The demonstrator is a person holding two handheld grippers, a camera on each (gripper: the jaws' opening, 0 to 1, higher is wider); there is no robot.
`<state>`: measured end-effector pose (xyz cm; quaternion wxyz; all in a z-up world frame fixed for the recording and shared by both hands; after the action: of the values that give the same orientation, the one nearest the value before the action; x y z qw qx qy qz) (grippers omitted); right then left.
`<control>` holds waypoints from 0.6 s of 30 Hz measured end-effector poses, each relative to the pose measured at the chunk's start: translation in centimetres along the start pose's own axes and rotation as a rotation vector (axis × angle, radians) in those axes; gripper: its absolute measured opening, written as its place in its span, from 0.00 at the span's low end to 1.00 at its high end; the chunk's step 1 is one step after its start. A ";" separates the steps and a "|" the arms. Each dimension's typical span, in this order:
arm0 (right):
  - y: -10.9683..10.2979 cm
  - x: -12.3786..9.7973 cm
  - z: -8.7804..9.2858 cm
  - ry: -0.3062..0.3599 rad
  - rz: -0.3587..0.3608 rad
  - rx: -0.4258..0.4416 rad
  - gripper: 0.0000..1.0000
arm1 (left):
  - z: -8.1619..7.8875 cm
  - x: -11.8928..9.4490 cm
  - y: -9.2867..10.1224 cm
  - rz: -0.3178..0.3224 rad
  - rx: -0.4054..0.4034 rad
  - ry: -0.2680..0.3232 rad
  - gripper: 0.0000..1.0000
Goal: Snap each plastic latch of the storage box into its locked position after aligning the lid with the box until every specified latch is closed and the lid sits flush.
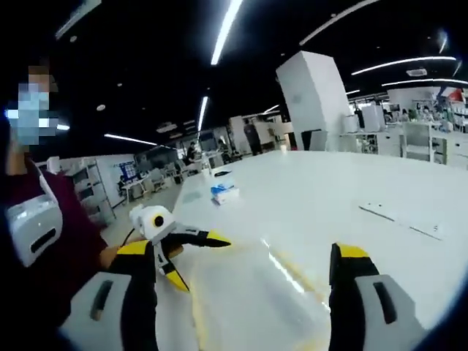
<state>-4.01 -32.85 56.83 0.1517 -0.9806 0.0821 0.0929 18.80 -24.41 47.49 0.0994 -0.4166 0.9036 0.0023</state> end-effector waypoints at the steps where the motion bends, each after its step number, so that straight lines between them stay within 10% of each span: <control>1: 0.2 0.1 0.1 -0.032 -0.002 -0.009 1.00 | 0.0 0.0 0.0 0.000 0.002 0.000 0.75; 11: 2.6 2.5 0.0 -0.364 -0.005 -0.145 1.00 | -0.5 -0.2 0.1 0.005 -0.007 0.026 0.77; 18: 4.3 2.9 -0.7 -0.453 0.007 -0.165 1.00 | -0.7 -0.3 0.1 0.013 -0.006 0.038 0.80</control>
<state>-1.88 -37.47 55.69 0.0851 -0.9435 0.0415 0.3175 18.77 -24.18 48.20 0.0807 -0.4110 0.9081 -0.0024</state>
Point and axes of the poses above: the point that each gripper's makers call its tool centre point, and the gripper's own axes: x roughly forward along the fingers, y roughly to its right, z roughly out of its underside, the point moved 8 cm from there along -x, roughly backward along the fingers, and after that the axes turned 8 degrees about -z, right-handed, at the moved point
